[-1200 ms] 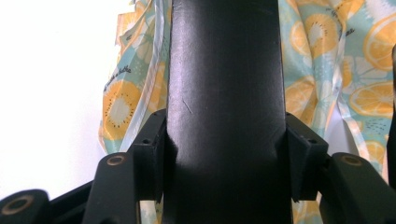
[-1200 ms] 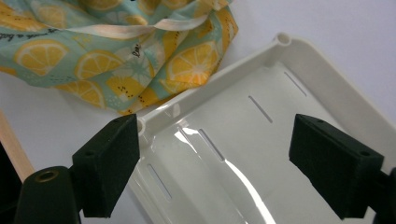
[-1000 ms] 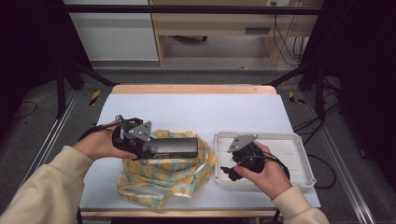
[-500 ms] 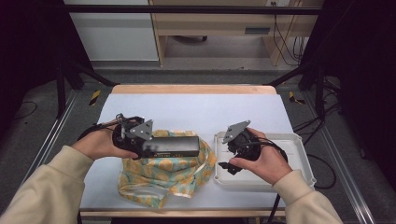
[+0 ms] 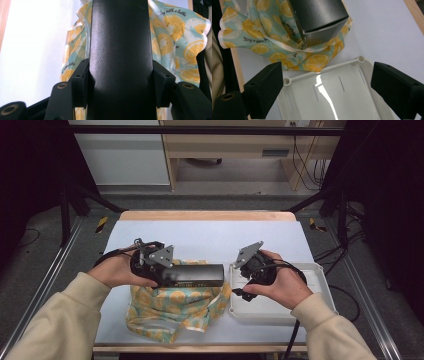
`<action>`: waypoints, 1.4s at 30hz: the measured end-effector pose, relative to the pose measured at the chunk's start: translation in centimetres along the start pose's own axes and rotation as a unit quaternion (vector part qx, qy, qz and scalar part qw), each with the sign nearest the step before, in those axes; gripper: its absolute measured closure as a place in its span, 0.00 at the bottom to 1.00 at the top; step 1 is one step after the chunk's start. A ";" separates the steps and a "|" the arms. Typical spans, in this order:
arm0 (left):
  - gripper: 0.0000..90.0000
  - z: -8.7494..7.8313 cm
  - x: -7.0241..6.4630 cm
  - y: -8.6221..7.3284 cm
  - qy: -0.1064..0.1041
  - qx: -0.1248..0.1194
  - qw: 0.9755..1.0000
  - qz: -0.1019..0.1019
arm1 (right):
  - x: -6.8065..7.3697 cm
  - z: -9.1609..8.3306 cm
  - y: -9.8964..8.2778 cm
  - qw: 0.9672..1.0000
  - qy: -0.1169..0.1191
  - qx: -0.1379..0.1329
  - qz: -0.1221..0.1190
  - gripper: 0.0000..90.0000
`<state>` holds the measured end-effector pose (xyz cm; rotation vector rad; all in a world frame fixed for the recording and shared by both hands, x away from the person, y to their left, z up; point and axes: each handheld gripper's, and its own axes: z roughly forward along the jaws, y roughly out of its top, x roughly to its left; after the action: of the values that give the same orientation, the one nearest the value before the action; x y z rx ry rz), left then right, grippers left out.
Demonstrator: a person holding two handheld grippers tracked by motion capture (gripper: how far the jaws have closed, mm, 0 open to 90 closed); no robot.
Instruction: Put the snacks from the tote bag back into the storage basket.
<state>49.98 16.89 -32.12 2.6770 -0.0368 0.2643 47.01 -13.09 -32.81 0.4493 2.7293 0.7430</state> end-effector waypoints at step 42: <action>0.47 2.6 -0.8 2.9 -0.024 -0.005 0.999 0.033 | 0.3 3.4 2.0 0.993 0.075 0.067 -0.060 0.37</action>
<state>49.49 13.12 -33.35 2.6750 -0.1412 0.2204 48.34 -9.79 -34.65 0.2637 2.9290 0.5887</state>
